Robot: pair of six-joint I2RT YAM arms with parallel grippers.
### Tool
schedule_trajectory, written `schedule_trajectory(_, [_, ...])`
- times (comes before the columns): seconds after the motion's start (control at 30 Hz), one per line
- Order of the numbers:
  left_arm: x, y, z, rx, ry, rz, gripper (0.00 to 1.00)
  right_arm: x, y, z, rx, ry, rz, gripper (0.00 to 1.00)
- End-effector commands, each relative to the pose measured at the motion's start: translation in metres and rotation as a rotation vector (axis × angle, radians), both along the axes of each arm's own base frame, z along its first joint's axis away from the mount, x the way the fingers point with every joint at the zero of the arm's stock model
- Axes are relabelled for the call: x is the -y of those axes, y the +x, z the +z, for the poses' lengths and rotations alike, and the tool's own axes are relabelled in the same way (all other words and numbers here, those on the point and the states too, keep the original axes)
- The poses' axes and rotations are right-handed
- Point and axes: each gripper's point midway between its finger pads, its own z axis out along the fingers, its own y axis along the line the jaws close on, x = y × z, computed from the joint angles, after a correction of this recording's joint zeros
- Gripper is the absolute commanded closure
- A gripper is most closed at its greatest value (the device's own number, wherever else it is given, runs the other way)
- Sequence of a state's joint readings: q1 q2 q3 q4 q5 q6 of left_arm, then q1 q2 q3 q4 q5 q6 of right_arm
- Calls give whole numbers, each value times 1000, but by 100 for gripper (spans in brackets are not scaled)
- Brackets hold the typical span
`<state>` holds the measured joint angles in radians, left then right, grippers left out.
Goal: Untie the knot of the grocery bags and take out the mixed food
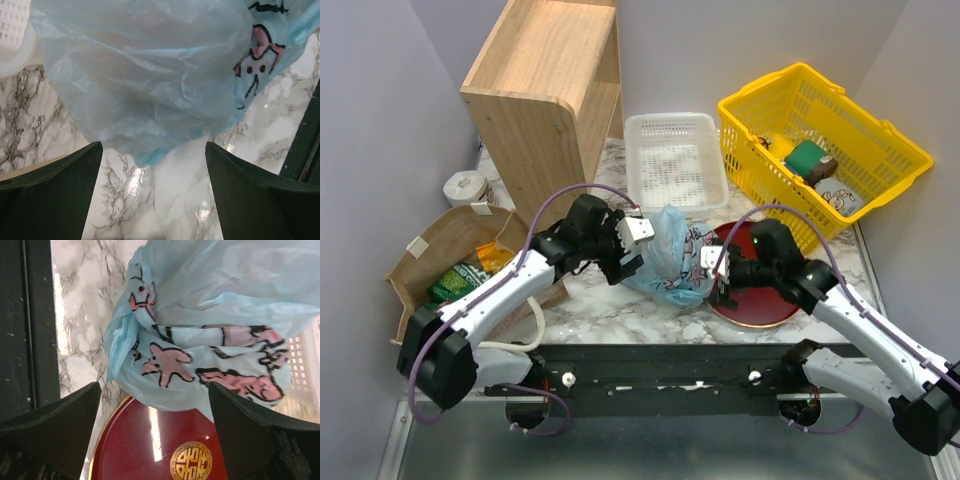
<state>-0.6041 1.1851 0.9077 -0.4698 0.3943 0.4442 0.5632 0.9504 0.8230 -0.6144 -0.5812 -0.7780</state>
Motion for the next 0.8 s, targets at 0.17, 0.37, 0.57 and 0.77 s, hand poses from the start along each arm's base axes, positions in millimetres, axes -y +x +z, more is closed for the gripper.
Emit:
schedule_trajectory(0.17, [51,53,-8,-7,-75,-15,11,-23,21,-49,386,-89,127,1])
schedule_trajectory(0.37, [42,51,-48,-60,21,-38,51,-42,56,-56,570,-131,72,4])
schedule_trajectory(0.57, [34,19,-45,-184,27,-99,100,-52,57,-39,453,-83,19,56])
schedule_trajectory(0.77, [15,-51,4,-345,-3,-228,100,-48,-5,13,218,35,114,79])
